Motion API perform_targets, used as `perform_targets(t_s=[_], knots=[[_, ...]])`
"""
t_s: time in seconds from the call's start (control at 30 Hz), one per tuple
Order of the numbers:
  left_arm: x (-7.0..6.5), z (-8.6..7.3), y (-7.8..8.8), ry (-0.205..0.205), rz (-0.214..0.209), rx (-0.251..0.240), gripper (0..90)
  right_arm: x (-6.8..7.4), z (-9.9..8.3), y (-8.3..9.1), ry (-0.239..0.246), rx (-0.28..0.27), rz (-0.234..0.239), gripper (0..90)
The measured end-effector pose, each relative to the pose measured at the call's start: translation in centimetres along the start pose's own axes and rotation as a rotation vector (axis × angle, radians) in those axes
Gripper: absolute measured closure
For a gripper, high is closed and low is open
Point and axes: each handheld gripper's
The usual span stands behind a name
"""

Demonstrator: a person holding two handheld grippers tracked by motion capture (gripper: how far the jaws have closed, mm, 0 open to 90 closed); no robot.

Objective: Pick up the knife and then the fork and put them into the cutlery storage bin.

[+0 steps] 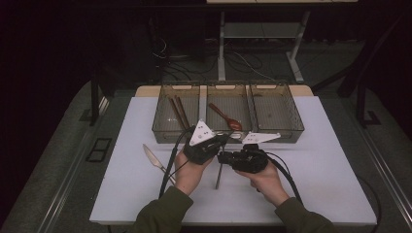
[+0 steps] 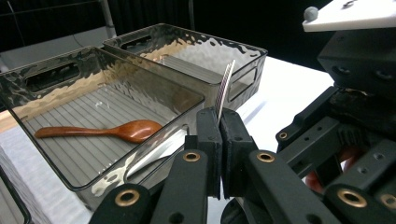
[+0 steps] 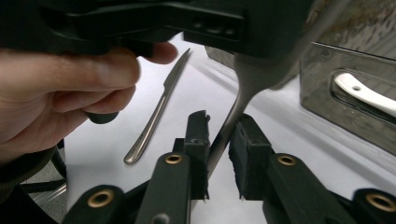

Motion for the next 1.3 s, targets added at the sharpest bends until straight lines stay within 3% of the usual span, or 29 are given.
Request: perform_targets(t_s=[0.07,0.23,0.4,0.73,1.3], knots=[[0.0,0.1,0.2,0.002,-0.003,-0.008,88.0,-0.3,0.1,0.3,-0.008,-0.006,-0.027,83.8],[0.1,0.0,0.1,0.013,-0.017,-0.010,87.0,-0.8,0.3,0.7,-0.036,0.005,-0.028,85.0],[0.2,-0.4,0.8,0.001,0.010,-0.001,72.3,-1.4,0.8,1.4,-0.068,0.021,-0.065,85.2],[1.5,-2.1,3.0,-0.017,-0.026,0.045,57.6,-2.9,2.9,4.9,-0.001,0.022,-0.201,85.2],[2.8,-6.6,6.7,-0.020,-0.093,0.095,37.4,-5.6,5.6,10.3,-0.008,-0.056,-0.294,85.2]])
Point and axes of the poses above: each handheld gripper's, and its own axes: y roughly backward along the jaws, z roughly out of its top, x roughly to its left, and after that the axes turned 10 degrees about -y, right-handed
